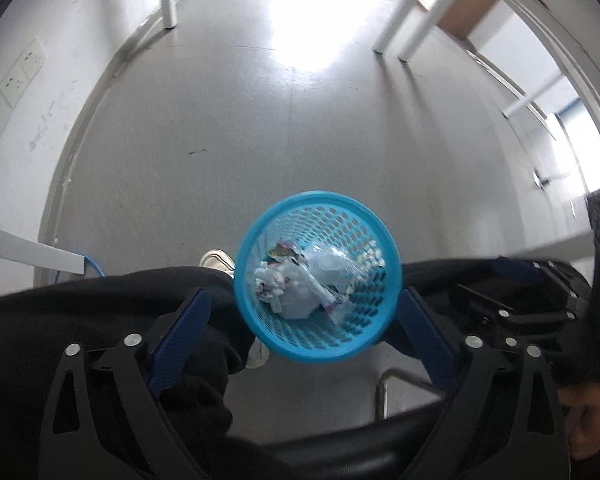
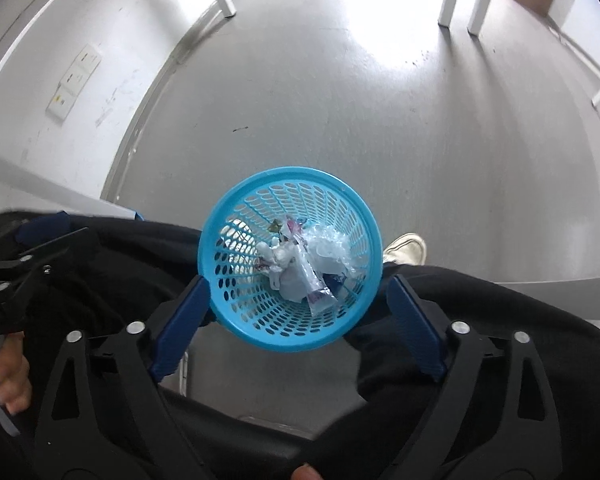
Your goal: Collect trash
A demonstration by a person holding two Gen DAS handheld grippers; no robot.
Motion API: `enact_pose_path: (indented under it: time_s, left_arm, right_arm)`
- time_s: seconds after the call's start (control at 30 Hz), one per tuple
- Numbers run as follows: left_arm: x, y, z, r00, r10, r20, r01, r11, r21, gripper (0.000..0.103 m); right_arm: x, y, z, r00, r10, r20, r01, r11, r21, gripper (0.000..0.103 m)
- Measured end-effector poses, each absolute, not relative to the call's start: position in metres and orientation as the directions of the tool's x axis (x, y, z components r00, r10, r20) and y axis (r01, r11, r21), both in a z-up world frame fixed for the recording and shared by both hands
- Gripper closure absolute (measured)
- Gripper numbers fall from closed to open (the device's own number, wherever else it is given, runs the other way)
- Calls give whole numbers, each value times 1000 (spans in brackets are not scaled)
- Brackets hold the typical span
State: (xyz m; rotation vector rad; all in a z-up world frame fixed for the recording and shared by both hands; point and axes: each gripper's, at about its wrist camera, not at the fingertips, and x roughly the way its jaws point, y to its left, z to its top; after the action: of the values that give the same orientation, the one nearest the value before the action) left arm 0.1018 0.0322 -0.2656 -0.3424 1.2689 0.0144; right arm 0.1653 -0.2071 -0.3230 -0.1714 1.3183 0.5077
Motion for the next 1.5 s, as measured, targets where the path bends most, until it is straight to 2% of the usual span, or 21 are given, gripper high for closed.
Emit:
enact_pose_path:
  time_s: [0.07,0.3,1.5]
  left_arm:
    - [94,29,-261,310,-175,-934,-173,956,-237,6]
    - [81,36,-263,317,-206,-926,-188,943,-275,6]
    - [90,35,-279,265,-248,-932,-182,936,-300,6]
  right_arm:
    - [158,-211,-314,143,288,-947,-454,869,196,9]
    - [141,-219,-297,154,317,-936,-484,850,209,9]
    - [144,-213,-303,96,350,-932,-480,837,265,8]
